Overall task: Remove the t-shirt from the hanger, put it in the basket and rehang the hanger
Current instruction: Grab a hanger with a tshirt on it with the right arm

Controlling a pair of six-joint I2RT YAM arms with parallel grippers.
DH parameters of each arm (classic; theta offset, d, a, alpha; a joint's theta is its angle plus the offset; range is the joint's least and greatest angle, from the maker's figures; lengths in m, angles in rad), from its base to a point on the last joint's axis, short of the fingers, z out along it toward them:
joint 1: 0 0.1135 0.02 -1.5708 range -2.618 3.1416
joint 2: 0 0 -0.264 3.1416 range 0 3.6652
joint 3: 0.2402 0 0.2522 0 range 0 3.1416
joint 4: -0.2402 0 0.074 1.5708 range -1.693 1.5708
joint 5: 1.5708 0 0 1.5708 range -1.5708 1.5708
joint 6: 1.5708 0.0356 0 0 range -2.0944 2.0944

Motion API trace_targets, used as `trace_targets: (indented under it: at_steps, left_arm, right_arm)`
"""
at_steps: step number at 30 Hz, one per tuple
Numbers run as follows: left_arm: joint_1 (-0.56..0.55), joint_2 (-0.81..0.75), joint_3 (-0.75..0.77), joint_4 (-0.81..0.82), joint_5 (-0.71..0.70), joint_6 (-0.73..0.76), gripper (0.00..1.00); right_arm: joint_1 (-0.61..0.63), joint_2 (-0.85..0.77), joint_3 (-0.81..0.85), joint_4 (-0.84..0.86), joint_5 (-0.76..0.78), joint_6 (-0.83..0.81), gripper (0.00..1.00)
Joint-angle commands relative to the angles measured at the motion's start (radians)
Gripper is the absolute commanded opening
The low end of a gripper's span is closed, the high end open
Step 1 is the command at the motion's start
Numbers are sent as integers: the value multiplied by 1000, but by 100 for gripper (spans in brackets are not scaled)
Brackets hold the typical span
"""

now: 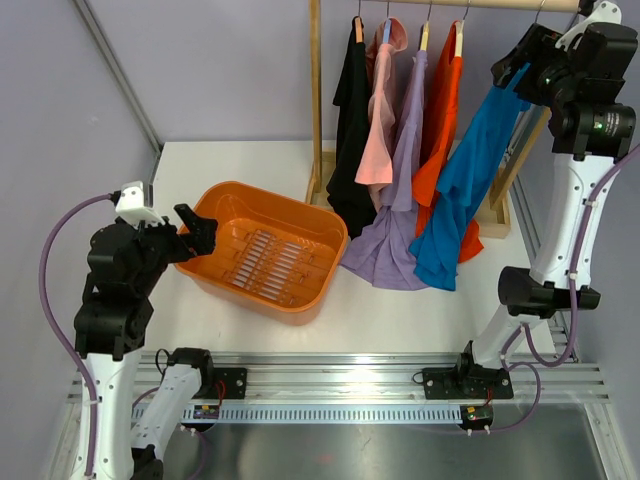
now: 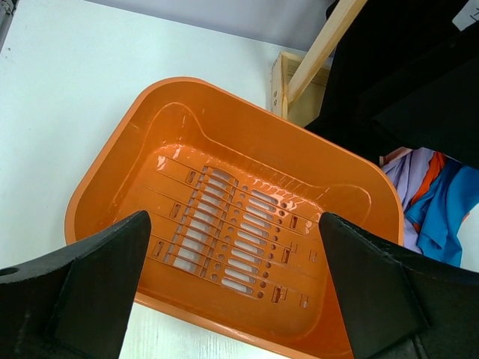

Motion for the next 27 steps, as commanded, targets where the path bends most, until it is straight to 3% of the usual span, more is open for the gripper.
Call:
trace_targets:
  at_steps: [1,9,13,21,25,27]
  left_arm:
    - [4,1,-10,60,16,-19,99]
    - [4,12,-26,75,21,-29,99]
    - [4,12,-40,91,33,-36,99]
    - [4,11,-56,106,56,-45,99]
    - [4,6,-71,130,100,-52,99]
    - [4,4,-80,150,151,-57,99]
  right_arm:
    - [-2,18,29,99,48,37,80]
    - [1,81,23,105,93,-9,74]
    - [0,79,6,109,111,-35,62]
    - [-10,-16,-109,169,148,-124,16]
    - [-71,-39,-129,160,99,-130,0]
    - [-131,-50,-136,154,44,-136,0]
